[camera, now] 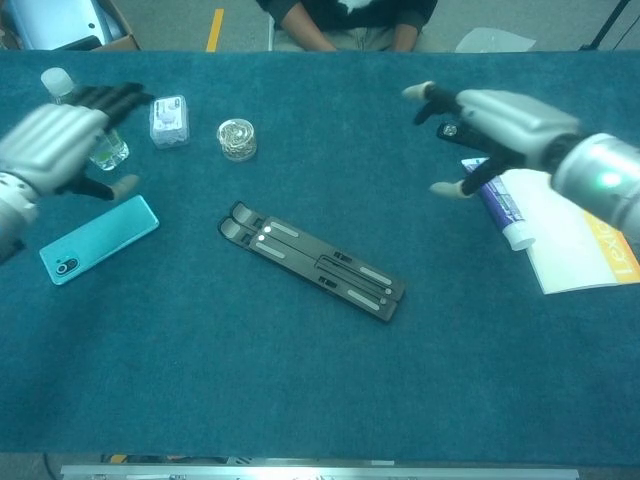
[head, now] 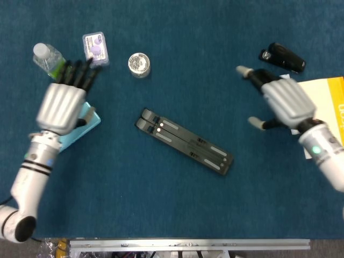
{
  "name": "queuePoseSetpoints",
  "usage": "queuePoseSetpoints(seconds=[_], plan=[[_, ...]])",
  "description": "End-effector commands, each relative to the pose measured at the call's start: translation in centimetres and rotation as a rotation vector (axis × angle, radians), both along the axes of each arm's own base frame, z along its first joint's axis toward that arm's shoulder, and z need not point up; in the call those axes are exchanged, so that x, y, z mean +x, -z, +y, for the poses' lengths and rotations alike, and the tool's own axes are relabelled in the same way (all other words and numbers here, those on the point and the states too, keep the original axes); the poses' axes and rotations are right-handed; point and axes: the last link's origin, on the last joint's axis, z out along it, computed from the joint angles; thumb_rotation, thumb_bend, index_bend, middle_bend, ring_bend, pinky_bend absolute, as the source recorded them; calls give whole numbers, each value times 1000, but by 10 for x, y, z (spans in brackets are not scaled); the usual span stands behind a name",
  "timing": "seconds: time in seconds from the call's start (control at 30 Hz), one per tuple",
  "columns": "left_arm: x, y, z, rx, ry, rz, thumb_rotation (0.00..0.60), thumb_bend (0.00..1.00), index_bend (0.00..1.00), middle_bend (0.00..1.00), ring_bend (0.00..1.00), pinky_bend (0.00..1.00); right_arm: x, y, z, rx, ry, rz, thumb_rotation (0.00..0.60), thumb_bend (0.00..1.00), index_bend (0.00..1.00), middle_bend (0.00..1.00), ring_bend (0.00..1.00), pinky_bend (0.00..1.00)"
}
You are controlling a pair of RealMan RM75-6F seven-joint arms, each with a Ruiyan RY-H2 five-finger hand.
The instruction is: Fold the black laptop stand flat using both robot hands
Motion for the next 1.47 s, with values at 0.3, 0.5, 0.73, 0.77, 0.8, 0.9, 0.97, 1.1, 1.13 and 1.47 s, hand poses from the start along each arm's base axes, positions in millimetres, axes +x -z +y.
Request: queuePoseSetpoints(seconds=[0.3, 0.5, 0.73, 0.77, 0.8, 0.9, 0.97, 1.1, 1.13, 1.47], plan=[[-40, -50, -41, 137, -69, -8, 600, 341, 0, 0, 0, 0, -47, -41, 36, -180, 5, 66, 600, 203, 0, 202, 122, 294], [-52, -64, -67, 171, -119, -15, 600, 341, 0, 0, 0, 0, -65, -57, 60, -243, 17, 86, 600, 203, 0, 202, 122, 294], [-61, -72, -93, 218, -175, -64, 600, 341, 0, 0, 0, 0, -83, -71, 83, -280, 52, 100, 600, 203, 0, 202, 122, 294], [-62, -73, -97, 225, -180, -67, 600, 340, 0, 0, 0, 0, -86, -72, 85, -281, 58, 101, 600, 203, 0, 202, 121, 294], [-63, -74, -99, 227, -183, -68, 600, 340, 0, 0, 0, 0, -88, -74, 86, -284, 61, 103, 600, 203, 0, 202, 121, 294], [-65, -77, -105, 229, -193, -70, 600, 341, 0, 0, 0, 0, -90, -78, 88, -303, 56, 106, 600, 203, 0, 202, 121, 294], [-65, -77, -108, 228, -196, -60, 600, 341, 0, 0, 0, 0, -89, -80, 89, -317, 45, 109, 600, 203, 0, 202, 121, 294], [-65, -79, -113, 231, -200, -59, 600, 341, 0, 0, 0, 0, -87, -84, 94, -335, 28, 106, 600, 203, 0, 202, 121, 294], [-65, -79, -113, 234, -202, -61, 600, 341, 0, 0, 0, 0, -87, -85, 95, -335, 29, 106, 600, 203, 0, 202, 121, 294], [-65, -79, -114, 223, -201, -59, 600, 341, 0, 0, 0, 0, -86, -86, 101, -333, 14, 107, 600, 203, 0, 202, 121, 294]])
